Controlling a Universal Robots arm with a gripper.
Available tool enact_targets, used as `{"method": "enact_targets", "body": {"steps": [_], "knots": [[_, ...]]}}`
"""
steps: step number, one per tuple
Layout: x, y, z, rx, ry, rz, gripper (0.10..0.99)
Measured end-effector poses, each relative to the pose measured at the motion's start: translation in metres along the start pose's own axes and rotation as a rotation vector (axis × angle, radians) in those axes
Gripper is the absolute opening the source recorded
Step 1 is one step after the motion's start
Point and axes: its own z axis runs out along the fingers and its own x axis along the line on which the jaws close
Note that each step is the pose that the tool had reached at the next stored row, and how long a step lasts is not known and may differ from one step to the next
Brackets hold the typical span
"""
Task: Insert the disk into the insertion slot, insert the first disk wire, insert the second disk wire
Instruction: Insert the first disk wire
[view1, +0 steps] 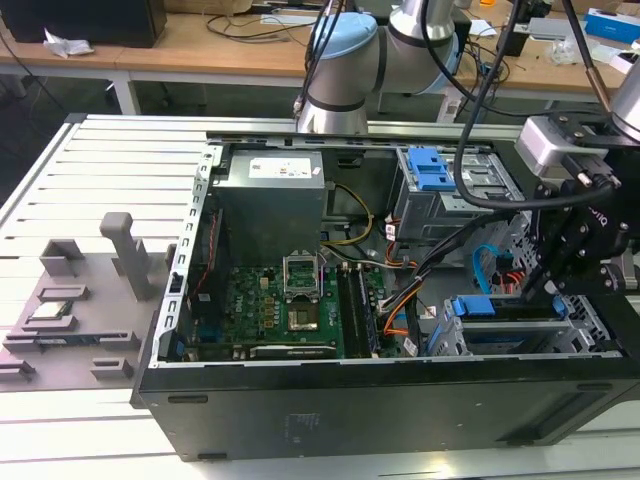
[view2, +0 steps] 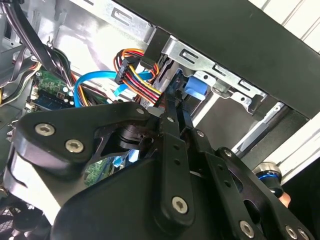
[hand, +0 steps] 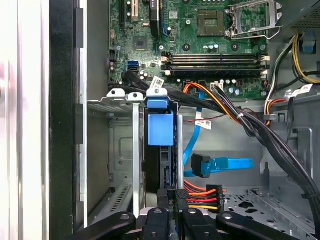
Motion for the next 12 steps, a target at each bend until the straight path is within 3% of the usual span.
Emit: {"method": "enact_targets", "body": {"steps": [9, 12], "knots": [[-0.0002, -0.0003, 0.0056, 0.000, 0.0002, 0.000, 0.169], [-0.0002, -0.0002, 0.0057, 0.000, -0.0001, 0.000, 0.243]]}}
